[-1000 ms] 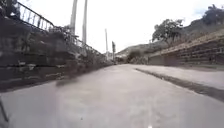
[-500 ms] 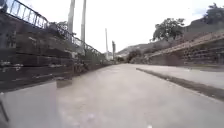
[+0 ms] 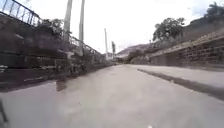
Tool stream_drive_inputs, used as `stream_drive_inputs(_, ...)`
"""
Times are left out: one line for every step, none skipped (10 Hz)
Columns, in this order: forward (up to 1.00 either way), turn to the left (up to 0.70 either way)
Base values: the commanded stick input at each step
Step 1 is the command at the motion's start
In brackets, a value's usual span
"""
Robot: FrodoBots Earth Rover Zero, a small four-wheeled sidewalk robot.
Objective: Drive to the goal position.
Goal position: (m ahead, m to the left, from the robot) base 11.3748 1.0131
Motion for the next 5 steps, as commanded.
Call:
stream_drive_inputs(0.7, 0.0)
stream_drive_inputs(0.7, 0.0)
stream_drive_inputs(0.7, 0.0)
stream_drive_inputs(0.7, 0.0)
stream_drive_inputs(0.7, 0.0)
